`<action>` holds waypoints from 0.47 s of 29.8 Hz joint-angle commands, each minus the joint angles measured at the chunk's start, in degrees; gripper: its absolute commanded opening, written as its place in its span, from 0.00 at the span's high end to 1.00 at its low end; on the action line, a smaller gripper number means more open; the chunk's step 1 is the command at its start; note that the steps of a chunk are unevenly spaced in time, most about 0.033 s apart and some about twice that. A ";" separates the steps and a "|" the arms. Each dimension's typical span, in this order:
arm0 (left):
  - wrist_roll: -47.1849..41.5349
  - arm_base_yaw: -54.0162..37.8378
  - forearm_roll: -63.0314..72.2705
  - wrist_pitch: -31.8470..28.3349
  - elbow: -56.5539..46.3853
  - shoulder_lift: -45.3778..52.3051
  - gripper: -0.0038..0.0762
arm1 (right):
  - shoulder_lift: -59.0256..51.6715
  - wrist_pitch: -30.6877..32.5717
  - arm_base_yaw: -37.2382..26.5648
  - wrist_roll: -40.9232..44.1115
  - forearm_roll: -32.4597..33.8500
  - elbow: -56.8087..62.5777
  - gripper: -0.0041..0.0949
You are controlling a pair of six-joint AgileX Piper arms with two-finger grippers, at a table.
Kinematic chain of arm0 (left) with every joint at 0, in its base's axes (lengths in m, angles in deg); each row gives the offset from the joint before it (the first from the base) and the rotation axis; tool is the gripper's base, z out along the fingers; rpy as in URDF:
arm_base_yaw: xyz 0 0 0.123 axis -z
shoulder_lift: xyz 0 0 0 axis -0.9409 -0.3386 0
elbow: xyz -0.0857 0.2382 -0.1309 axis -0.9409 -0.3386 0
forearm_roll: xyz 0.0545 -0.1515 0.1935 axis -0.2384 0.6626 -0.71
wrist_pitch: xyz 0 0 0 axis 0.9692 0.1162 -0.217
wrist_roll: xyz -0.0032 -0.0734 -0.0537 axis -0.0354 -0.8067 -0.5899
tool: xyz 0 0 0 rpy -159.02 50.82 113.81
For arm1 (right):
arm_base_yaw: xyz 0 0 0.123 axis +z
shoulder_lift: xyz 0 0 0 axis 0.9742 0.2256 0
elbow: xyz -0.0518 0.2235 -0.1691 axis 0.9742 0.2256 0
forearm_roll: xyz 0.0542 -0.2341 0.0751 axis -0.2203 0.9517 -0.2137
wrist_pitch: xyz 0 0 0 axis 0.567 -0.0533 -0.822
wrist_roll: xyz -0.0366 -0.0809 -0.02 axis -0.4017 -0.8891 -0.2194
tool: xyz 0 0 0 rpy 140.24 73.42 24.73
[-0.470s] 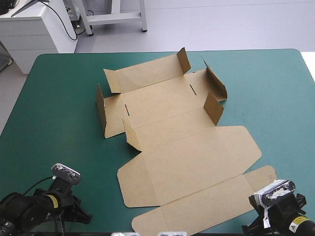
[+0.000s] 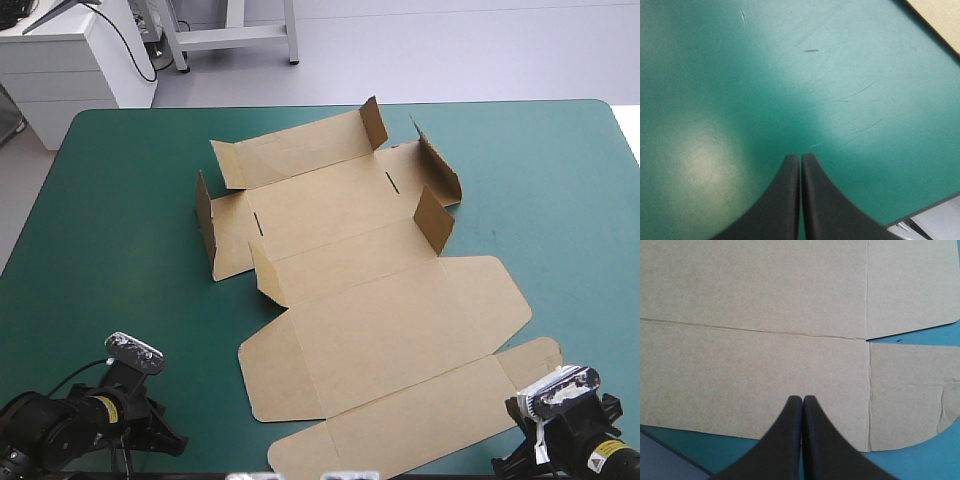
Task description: Fold the box
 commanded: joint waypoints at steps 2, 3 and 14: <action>-0.51 0.19 0.33 -1.56 1.34 -0.11 0.96 | 0.77 -4.75 0.22 -0.47 -1.28 -2.58 0.98; -0.51 0.19 0.33 -1.56 1.34 -0.11 0.96 | 0.77 -5.29 0.22 -0.47 -1.28 -3.24 0.98; -0.51 0.19 0.33 -1.56 1.34 -0.11 0.96 | 10.16 -12.86 0.22 -1.32 0.52 -14.29 0.98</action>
